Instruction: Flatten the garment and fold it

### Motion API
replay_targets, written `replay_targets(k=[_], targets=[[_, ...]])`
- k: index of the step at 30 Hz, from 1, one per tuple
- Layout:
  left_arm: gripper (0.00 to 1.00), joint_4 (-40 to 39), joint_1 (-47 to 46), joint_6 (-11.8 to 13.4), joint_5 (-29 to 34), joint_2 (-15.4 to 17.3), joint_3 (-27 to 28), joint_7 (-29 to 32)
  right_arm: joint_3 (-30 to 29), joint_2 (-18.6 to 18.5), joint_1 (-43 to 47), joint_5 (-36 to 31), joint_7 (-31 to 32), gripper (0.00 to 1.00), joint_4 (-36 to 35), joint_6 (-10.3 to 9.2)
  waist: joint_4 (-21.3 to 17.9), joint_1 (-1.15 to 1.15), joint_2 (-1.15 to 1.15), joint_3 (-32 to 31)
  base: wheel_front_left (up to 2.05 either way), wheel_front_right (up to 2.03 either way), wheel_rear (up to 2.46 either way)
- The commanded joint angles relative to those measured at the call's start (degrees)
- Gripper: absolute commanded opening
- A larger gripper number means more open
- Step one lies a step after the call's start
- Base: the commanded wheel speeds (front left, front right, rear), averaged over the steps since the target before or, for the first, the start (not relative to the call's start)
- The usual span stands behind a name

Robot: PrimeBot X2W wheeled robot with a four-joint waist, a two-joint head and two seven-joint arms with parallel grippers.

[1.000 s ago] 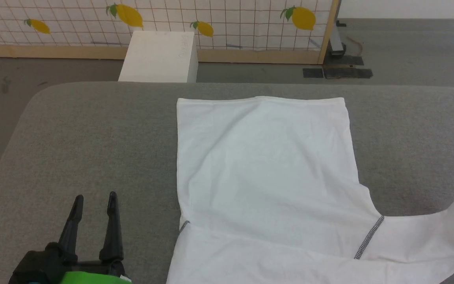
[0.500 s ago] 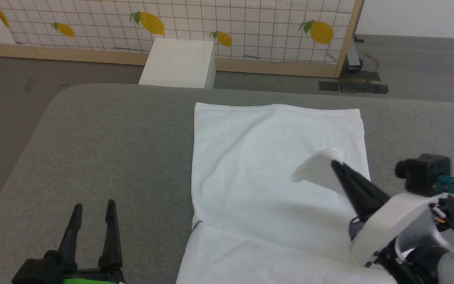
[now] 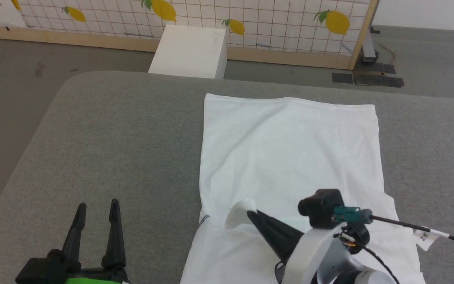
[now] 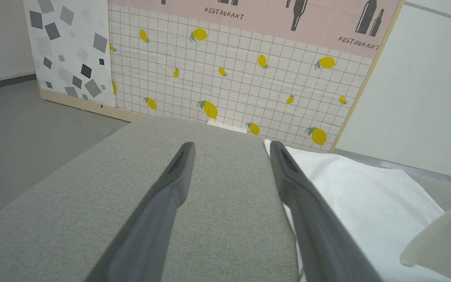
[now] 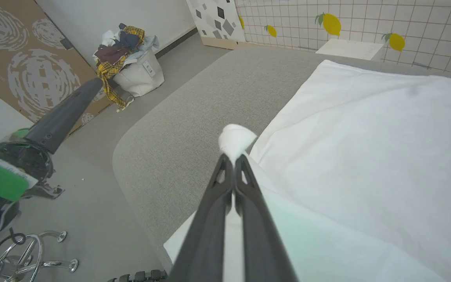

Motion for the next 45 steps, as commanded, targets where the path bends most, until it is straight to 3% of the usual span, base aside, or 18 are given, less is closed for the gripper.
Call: replay_targets(k=[1,14,23,24,26,27,28,33,38,45], targets=[[1.00,0.22,-0.85,0.30,-0.12,-0.24,-0.09,-0.41,0.66,0.16,-0.80,0.12,-0.99,0.00,1.53,-0.08,0.37,0.00,0.00,0.39,0.00,0.00,0.00],[1.00,2.12,-2.22,-0.21,-0.45,-0.75,-1.24,-0.87,5.92,0.19,-4.67,-4.90,-5.61,0.00,21.44,-0.08,2.74,0.00,0.00,0.52,0.00,0.00,0.00],[1.00,3.34,-2.98,-0.43,-0.62,-1.07,-2.28,-0.91,9.02,0.20,-7.66,-3.73,-7.16,0.02,31.51,-0.08,4.11,0.00,0.00,-0.11,0.00,0.00,0.00],[1.00,3.52,-3.06,-0.45,-0.66,-1.08,-2.39,-0.92,9.24,0.20,-8.04,-3.29,-7.37,0.07,32.75,-0.08,4.18,0.00,0.00,-0.22,0.00,0.00,0.00],[1.00,3.77,-3.11,-0.47,-0.75,-1.09,-2.49,-0.93,9.47,0.20,-8.64,-2.77,-7.89,0.36,34.39,-0.08,4.21,0.00,0.00,-0.41,0.00,0.00,0.00],[1.00,3.90,-3.11,-0.47,-0.81,-1.10,-2.52,-0.94,9.51,0.20,-8.95,-2.44,-8.18,0.89,35.17,-0.08,4.18,0.00,0.00,-0.51,0.00,0.00,0.00],[1.00,3.99,-3.10,-0.47,-0.85,-1.10,-2.55,-0.95,9.51,0.20,-9.14,-2.13,-8.35,1.00,35.75,-0.08,4.13,0.00,0.00,-0.60,0.00,0.00,0.00],[1.00,4.39,-2.73,-0.35,-1.17,-1.09,-2.48,-1.03,10.34,0.20,-10.06,1.11,-8.52,1.00,36.99,-0.08,3.30,0.00,0.00,-1.31,0.00,0.00,0.00],[1.00,4.10,-2.36,-0.19,-1.27,-0.79,-2.33,-1.01,8.61,0.20,-11.29,4.71,-8.78,1.00,33.23,-0.08,1.91,0.00,0.00,-1.69,0.00,0.00,0.00],[1.00,2.97,-1.79,0.13,-1.11,-0.16,-2.51,-0.32,-3.97,0.20,-10.21,1.55,-11.12,1.00,22.78,-0.08,-0.85,0.00,0.00,-1.94,0.00,0.00,0.00]])
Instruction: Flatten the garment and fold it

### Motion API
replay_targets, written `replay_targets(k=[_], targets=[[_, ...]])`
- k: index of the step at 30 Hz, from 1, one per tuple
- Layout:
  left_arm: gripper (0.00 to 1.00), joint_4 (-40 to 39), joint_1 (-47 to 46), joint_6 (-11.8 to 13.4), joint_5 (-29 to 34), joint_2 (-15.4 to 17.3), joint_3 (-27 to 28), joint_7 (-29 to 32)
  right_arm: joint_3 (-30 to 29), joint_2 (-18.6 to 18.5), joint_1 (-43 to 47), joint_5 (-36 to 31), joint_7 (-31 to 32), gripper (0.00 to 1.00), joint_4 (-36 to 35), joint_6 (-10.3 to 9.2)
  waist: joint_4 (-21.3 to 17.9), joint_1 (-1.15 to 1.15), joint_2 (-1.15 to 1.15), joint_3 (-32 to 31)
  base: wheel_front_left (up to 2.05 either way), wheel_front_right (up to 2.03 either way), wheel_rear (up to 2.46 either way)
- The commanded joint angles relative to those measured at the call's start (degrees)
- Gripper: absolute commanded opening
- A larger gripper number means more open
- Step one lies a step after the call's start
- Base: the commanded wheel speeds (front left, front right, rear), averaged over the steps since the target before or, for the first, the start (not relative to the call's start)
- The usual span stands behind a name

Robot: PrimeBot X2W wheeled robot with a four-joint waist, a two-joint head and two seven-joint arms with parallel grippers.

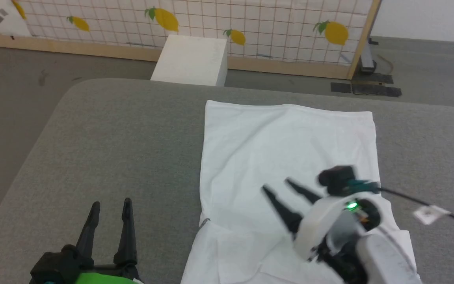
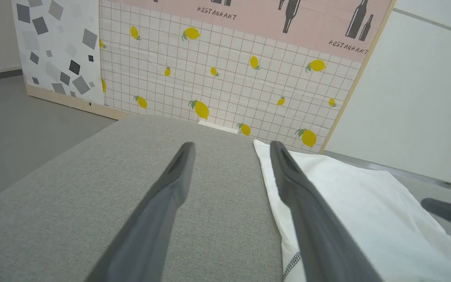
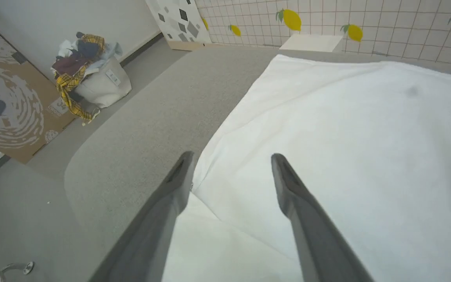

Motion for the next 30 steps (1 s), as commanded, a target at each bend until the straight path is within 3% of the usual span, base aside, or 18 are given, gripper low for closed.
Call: replay_targets(k=[1,8,15,22,30], targets=[[1.00,-0.27,0.20,0.19,-0.14,0.39,-0.01,0.20,-3.09,-0.05,0.79,-1.79,-1.23,1.00,-2.23,-0.08,-1.14,0.00,0.00,-0.11,0.00,0.00,0.00],[1.00,-0.83,-0.18,0.09,0.34,0.70,-0.90,0.46,-20.34,-0.05,7.33,-9.55,-5.98,1.00,-14.78,-0.08,-3.11,0.00,0.00,0.38,0.00,0.00,0.00],[1.00,-0.72,0.06,-0.14,0.83,0.26,-1.77,-0.26,-31.55,-0.05,14.97,-13.35,-13.84,1.00,-22.71,-0.08,-4.49,0.00,0.00,0.63,0.00,0.00,0.00],[1.00,0.38,1.89,-0.84,1.61,-0.22,-2.57,-1.18,-35.84,-0.05,23.35,-10.92,-20.86,1.00,-19.71,-0.08,-5.16,0.00,0.00,-0.44,0.00,0.00,0.00],[1.00,0.45,-0.13,-1.08,2.76,1.16,-2.14,-0.51,-35.43,-0.05,23.23,-10.82,-22.27,1.00,-19.93,-0.08,-6.07,0.00,0.00,1.08,0.00,0.00,0.00]])
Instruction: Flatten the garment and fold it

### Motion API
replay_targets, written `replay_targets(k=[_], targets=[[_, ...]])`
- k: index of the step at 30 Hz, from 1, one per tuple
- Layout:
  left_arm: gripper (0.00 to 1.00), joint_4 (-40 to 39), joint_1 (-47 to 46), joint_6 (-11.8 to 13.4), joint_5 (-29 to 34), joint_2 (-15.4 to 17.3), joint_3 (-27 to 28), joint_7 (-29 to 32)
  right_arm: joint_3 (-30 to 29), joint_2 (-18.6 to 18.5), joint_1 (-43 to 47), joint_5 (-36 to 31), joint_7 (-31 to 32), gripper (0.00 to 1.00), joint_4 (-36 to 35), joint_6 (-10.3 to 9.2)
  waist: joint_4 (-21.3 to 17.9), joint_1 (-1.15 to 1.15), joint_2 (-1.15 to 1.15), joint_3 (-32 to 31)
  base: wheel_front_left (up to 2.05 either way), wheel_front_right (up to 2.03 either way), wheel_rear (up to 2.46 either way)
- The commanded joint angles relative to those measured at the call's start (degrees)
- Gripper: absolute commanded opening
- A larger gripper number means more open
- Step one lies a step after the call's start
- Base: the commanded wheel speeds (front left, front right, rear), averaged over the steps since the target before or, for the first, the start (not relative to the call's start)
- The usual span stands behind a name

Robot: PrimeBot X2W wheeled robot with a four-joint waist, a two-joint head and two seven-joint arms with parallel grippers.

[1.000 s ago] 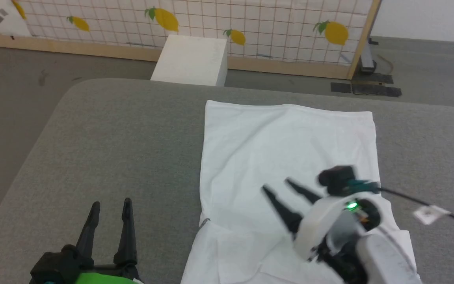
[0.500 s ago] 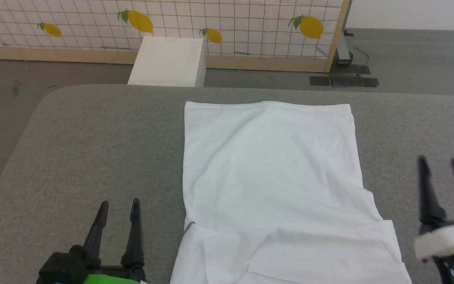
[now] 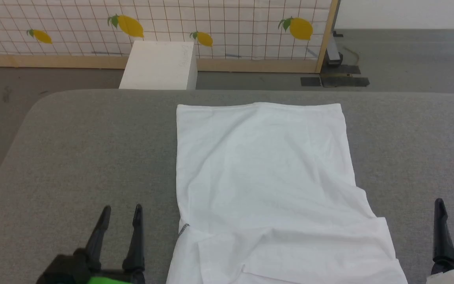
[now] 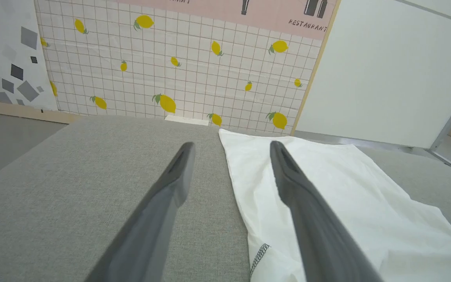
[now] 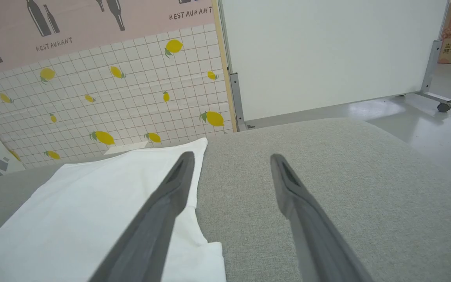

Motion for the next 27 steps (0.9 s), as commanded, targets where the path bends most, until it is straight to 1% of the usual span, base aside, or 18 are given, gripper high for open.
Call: replay_targets(k=[1,4,8,11,14,17,20,25,27], targets=[[1.00,-0.26,-2.18,-0.43,1.19,0.97,0.12,0.58,0.13,0.03,-1.16,-0.10,-0.35,1.00,-0.58,-0.08,-0.20,0.00,0.00,1.23,0.00,0.00,0.00],[1.00,-0.84,-6.87,-1.29,1.46,2.81,0.46,3.13,0.66,0.03,-2.35,-0.15,-0.38,1.00,-1.27,-0.08,-0.29,0.00,0.00,3.04,0.00,0.00,0.00],[1.00,-2.23,-15.13,-2.16,-0.32,4.48,2.12,7.38,1.35,0.03,-3.61,0.19,-0.55,1.00,-2.35,-0.08,-0.49,0.00,0.00,5.82,0.00,0.00,0.00],[1.00,-2.40,-22.32,-3.15,-0.11,7.17,2.22,12.86,1.77,0.03,-4.54,0.47,-0.87,1.00,-2.87,-0.08,-0.85,0.00,0.00,8.07,0.00,0.00,0.00],[1.00,-1.86,-29.23,-5.02,-3.32,7.86,2.25,17.64,1.46,0.03,-5.34,0.74,-0.89,1.00,-3.25,-0.08,-1.35,0.00,0.00,10.57,0.00,0.00,0.00],[1.00,0.37,-37.12,-6.75,-4.56,10.38,1.87,22.94,0.89,0.03,-6.32,0.79,-1.27,1.00,-3.86,-0.08,-1.88,0.00,0.00,13.78,0.00,0.00,0.00],[1.00,3.51,-43.75,-7.91,-5.88,12.38,1.39,27.27,1.15,0.03,-7.64,0.78,-1.68,1.00,-4.74,-0.08,-2.80,0.00,0.00,16.88,0.00,0.00,0.00],[1.00,9.45,-52.86,-9.07,-8.42,14.71,-0.03,33.98,2.01,0.03,-10.77,0.59,-2.17,1.00,-7.15,-0.08,-4.21,0.00,0.00,21.95,0.00,0.00,0.00],[1.00,12.08,-55.56,-9.23,-9.78,14.68,-0.50,36.38,2.39,0.03,-11.95,0.32,-2.23,1.00,-8.09,-0.08,-4.69,0.00,0.00,23.50,0.00,0.00,0.00]])
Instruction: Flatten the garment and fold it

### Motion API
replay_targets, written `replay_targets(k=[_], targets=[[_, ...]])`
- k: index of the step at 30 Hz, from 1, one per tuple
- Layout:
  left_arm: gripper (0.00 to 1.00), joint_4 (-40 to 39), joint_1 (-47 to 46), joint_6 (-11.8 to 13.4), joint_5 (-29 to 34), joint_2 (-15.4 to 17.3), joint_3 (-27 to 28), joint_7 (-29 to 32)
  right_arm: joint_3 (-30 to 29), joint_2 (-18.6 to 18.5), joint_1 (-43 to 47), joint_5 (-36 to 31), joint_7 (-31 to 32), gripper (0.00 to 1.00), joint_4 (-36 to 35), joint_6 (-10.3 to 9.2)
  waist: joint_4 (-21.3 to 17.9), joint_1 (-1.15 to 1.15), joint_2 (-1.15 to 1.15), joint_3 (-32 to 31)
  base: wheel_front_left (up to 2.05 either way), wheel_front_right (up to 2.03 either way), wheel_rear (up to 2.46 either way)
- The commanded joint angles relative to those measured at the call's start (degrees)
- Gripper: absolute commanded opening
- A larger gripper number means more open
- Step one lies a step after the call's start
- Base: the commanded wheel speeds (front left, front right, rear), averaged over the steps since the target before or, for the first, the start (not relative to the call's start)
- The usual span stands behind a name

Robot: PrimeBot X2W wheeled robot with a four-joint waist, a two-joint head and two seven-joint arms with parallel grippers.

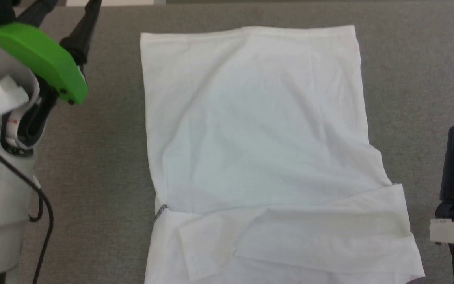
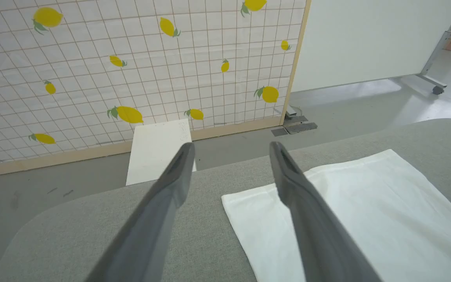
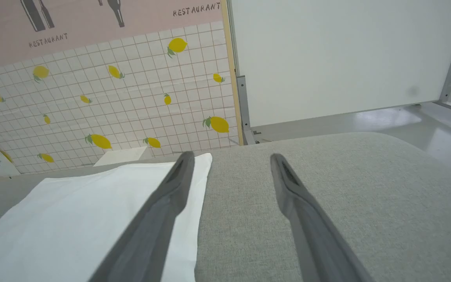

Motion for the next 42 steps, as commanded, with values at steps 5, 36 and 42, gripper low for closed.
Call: replay_targets(k=[5,36,42], targets=[[1.00,6.52,-6.76,0.41,-1.65,-0.33,-0.30,3.92,0.96,0.01,-3.24,-0.35,-0.45,1.00,-2.11,-0.08,-3.20,-0.01,0.00,8.02,0.00,0.00,0.00],[0.00,19.08,-11.82,2.42,0.27,2.13,-4.37,11.47,2.78,0.01,-6.12,-0.66,-1.52,1.00,-1.37,-0.08,-8.65,-0.01,0.00,16.38,0.00,0.00,0.00],[0.00,18.75,-10.91,1.24,0.15,1.68,-5.45,8.61,2.36,0.01,-10.64,-3.65,3.24,1.00,-5.03,-0.08,-7.26,-0.01,0.00,14.84,0.00,0.00,0.00]])
